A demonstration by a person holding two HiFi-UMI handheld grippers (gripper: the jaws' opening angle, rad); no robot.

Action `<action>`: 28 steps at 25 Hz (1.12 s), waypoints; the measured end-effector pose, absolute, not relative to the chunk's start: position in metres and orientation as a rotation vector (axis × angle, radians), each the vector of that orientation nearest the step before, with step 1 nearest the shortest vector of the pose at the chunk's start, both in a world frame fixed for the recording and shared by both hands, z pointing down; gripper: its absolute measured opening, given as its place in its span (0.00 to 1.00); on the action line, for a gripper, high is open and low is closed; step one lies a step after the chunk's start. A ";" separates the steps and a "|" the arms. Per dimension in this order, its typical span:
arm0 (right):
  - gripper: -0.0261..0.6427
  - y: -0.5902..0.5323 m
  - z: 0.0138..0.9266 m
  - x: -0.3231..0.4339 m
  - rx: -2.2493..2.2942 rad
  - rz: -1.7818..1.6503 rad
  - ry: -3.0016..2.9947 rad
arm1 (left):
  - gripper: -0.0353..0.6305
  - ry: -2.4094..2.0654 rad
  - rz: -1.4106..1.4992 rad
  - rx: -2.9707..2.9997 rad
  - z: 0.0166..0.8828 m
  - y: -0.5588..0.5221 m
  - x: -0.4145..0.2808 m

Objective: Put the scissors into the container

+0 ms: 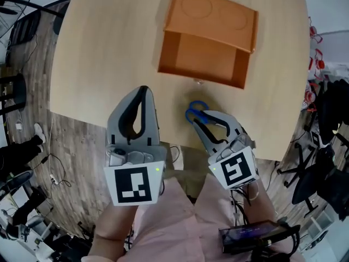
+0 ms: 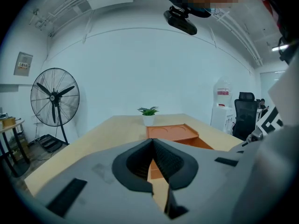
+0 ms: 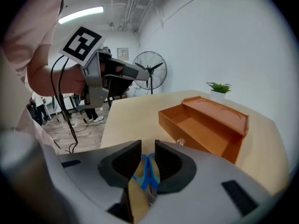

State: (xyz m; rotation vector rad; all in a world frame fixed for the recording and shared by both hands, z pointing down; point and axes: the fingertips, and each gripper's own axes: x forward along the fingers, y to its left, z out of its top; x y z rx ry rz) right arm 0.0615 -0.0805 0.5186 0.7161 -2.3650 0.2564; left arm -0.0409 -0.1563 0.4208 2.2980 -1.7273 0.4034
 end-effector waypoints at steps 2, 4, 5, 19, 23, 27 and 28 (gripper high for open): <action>0.18 -0.078 0.533 0.065 0.694 0.260 -2.323 | 0.06 -1.722 0.407 2.281 0.430 -0.156 -0.044; 0.18 -0.075 0.545 0.068 0.679 0.267 -2.292 | 0.06 -1.719 0.405 2.270 0.434 -0.156 -0.046; 0.18 -0.075 0.549 0.067 0.667 0.262 -2.278 | 0.06 -1.720 0.402 2.267 0.436 -0.156 -0.048; 0.17 -0.069 0.588 0.072 0.564 0.284 -2.135 | 0.06 -1.744 0.395 2.243 0.439 -0.162 -0.060; 0.17 -0.080 0.582 0.068 0.628 0.316 -2.158 | 0.06 -1.743 0.385 2.264 0.432 -0.167 -0.062; 0.17 -0.098 0.546 0.061 0.730 0.322 -2.251 | 0.06 -1.763 0.354 2.309 0.409 -0.168 -0.065; 0.17 -0.102 0.534 0.057 0.759 0.306 -2.272 | 0.06 -1.771 0.339 2.324 0.400 -0.167 -0.068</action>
